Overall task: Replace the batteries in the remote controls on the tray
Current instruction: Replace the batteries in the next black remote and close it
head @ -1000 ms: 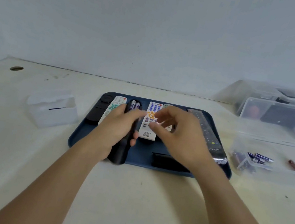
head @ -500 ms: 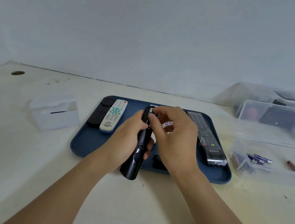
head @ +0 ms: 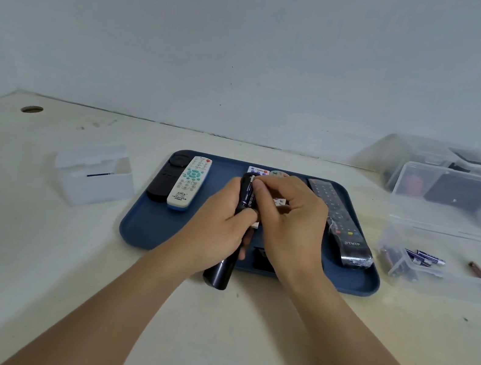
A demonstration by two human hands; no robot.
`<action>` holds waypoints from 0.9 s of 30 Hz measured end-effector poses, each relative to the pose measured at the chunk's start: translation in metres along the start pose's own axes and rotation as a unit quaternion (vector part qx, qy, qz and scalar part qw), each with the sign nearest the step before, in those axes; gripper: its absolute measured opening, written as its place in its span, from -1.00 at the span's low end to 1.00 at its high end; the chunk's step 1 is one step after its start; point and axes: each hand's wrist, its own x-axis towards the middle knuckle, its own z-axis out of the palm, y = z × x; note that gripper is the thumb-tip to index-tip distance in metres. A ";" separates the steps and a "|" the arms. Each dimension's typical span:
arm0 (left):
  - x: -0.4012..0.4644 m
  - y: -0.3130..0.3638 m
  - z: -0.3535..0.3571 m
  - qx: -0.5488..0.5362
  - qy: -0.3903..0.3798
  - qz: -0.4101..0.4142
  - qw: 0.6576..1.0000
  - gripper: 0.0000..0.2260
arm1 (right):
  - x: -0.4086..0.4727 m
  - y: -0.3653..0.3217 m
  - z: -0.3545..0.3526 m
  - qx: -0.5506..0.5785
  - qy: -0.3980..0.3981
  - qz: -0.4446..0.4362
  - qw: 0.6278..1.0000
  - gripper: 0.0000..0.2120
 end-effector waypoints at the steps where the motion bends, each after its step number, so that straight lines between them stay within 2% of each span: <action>1: 0.000 0.000 0.000 -0.005 0.001 -0.003 1.000 -0.81 | 0.000 0.001 0.001 -0.009 0.001 -0.006 1.000 -0.89; 12: 0.002 -0.002 0.001 0.000 0.013 0.000 1.000 -0.84 | 0.001 0.001 0.007 -0.101 0.006 -0.035 0.994 -0.89; 22: 0.006 -0.002 0.000 -0.027 0.005 -0.021 0.999 -0.83 | 0.000 0.003 0.010 -0.039 0.029 -0.021 0.999 -0.89; 27: 0.006 -0.005 0.003 -0.033 -0.003 -0.045 0.998 -0.76 | 0.000 0.006 0.010 -0.011 0.022 0.024 0.999 -0.93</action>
